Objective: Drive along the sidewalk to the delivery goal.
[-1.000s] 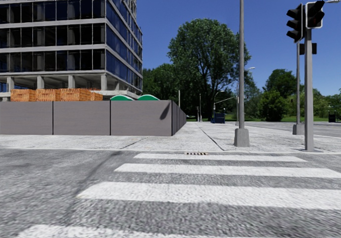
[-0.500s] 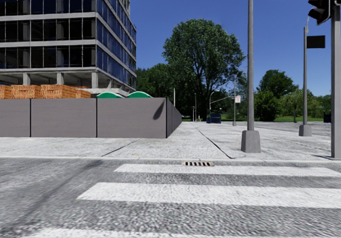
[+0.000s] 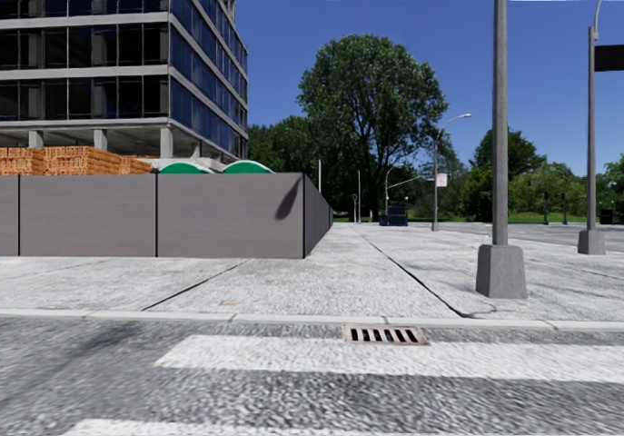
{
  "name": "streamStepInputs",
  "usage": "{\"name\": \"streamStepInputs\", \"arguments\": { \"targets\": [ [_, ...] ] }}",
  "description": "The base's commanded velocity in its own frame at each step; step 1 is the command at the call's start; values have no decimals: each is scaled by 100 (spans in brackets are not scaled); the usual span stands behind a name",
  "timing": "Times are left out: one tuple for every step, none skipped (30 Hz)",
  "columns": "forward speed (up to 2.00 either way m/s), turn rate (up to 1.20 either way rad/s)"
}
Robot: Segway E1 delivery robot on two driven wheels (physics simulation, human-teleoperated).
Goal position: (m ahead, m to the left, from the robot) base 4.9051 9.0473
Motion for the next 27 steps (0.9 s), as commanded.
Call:
{"name": "streamStepInputs", "arguments": {
  "targets": [
    [200, 0],
    [200, 0],
    [200, 0],
    [200, 0],
    [200, 0],
    [200, 0],
    [200, 0],
    [200, 0],
    [200, 0],
    [200, 0],
    [200, 0],
    [200, 5],
    [200, 15],
    [200, 26],
    [200, 26],
    [200, 36],
    [200, 39],
    [200, 42],
    [200, 42],
    [200, 47],
    [200, 50],
    [200, 54],
    [200, 54],
    [200, 57],
    [200, 60],
    [200, 60],
    [200, 60]
  ]
}}
